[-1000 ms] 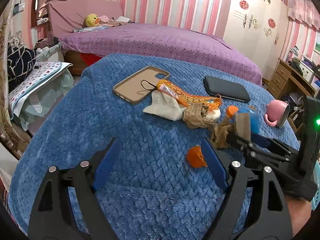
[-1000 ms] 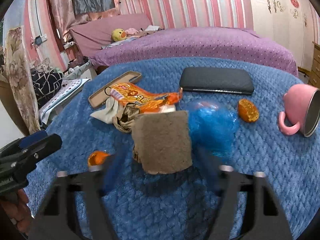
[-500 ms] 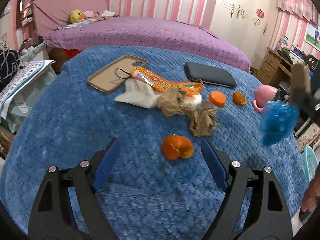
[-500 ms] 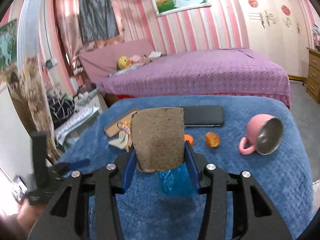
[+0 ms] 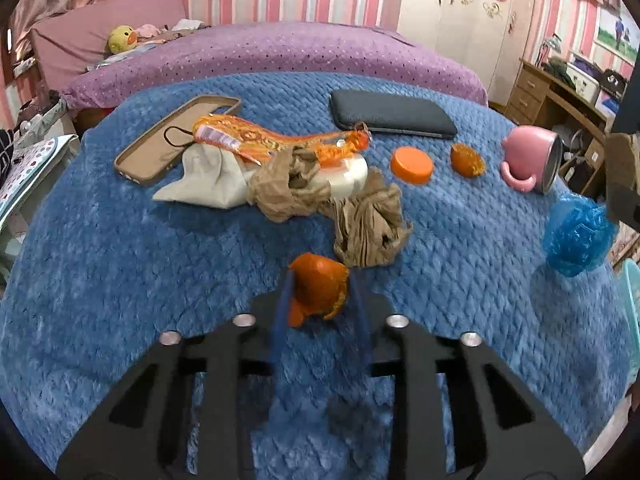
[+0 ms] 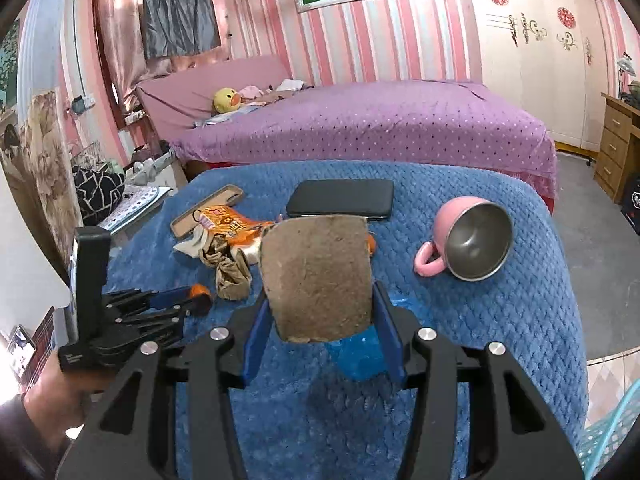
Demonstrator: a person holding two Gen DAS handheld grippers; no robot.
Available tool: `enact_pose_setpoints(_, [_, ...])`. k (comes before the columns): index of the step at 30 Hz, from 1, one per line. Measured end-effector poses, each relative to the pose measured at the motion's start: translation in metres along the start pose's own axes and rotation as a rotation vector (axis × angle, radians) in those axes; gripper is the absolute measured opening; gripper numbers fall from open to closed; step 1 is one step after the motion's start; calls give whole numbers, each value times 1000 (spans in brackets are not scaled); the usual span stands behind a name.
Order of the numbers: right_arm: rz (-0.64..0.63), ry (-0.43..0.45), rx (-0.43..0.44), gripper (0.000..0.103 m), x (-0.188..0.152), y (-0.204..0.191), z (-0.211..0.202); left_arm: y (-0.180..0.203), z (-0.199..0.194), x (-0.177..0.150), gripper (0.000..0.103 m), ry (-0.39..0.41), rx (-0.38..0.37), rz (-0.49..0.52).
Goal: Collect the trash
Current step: 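Grasp the blue plastic bag with the right gripper while the left grasps orange peel, then carry the blue bag and orange peel toward the wastebasket with both grippers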
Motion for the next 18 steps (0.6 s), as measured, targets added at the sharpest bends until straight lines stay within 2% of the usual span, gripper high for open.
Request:
enact_pose_setpoints(1, [4,9,0,49,1,2,-3,-1,-2,2,14,6,-7,-15])
enact_pose_setpoints(4, [25,52,3,50,5,7,-12,1,-14,10,11,42,-23,-31])
enact_pose_setpoints(7, [49,102,10,68,10,12,-21,6,-30,19,11,86,-35,-17])
enact_pose_setpoints(9, [52,121,6,68,12,14,-24,9,-41,22,11,107,-45,-11])
enact_pose_setpoints(12, [50,111,11,68,11,13,-22,10,-47,24,11,116,-46,-3])
enact_pose_setpoints(15, [32,63,27,68,5,7,-9,7,-50,25,11,119,-49,-12])
enact_pose_setpoints(18, [-53,14,32,71,-2,-14,9,5,-56,26,11,131,-53,-18])
Point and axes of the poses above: each gripper's, at about its wrist camera, not at the fingertips, and z roughly the way its jaws point, y to its right, x to its top, the point moved 7 cm from there along z, roughly the way its jaws point, and after that the axes turned 9 degrees about -z, right-handed, at the moved point
